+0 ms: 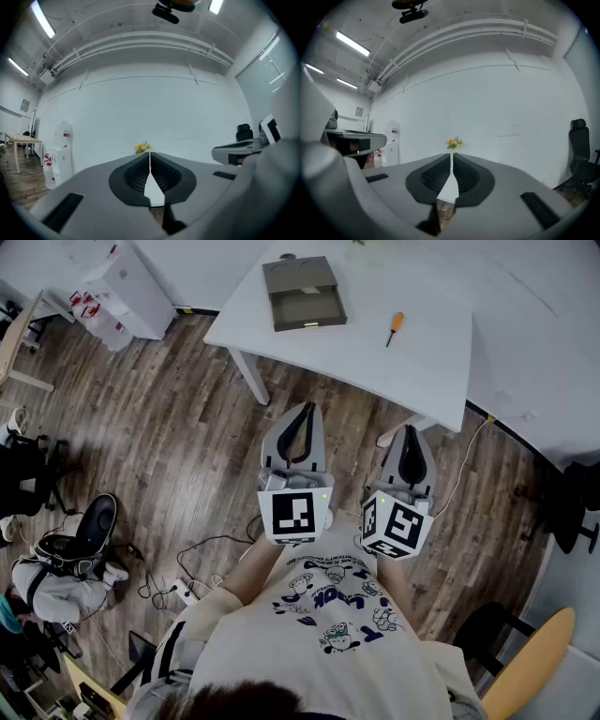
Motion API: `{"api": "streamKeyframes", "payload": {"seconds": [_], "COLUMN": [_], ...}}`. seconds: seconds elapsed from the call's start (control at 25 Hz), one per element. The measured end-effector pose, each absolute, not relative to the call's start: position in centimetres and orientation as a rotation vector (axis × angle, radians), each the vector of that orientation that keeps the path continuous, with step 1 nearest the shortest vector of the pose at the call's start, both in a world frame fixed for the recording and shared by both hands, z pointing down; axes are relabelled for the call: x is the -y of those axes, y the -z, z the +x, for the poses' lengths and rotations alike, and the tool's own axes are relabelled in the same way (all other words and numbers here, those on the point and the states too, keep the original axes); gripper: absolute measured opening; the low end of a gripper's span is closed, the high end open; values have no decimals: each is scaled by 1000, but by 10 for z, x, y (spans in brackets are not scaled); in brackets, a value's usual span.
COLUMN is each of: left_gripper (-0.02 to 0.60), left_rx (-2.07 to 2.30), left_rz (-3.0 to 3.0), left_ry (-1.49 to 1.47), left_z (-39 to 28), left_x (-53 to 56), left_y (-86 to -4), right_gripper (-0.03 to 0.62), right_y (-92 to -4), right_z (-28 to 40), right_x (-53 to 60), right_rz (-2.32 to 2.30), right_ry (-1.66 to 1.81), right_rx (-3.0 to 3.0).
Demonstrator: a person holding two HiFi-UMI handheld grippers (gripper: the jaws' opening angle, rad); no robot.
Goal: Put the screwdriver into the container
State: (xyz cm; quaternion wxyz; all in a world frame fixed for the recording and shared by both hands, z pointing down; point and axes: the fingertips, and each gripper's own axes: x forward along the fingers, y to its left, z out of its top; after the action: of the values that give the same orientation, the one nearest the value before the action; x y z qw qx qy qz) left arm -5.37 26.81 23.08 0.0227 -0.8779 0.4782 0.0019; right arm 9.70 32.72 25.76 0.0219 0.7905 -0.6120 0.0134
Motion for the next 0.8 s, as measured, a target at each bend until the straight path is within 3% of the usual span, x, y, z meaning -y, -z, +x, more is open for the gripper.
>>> {"api": "streamKeyframes", "payload": {"seconds": [0.8], "left_gripper": [20], "left_rx": [-1577], "left_rz": [-2669], "left_ry": [22], "left_z": [-36], "left_x": [-258], "left_y": [-244], "right_gripper": [40], "right_y": [-268], "right_z": [123], "right_x": [-308], "right_rz": [2417], "right_ry": [-59], "right_rx": [1962]}}
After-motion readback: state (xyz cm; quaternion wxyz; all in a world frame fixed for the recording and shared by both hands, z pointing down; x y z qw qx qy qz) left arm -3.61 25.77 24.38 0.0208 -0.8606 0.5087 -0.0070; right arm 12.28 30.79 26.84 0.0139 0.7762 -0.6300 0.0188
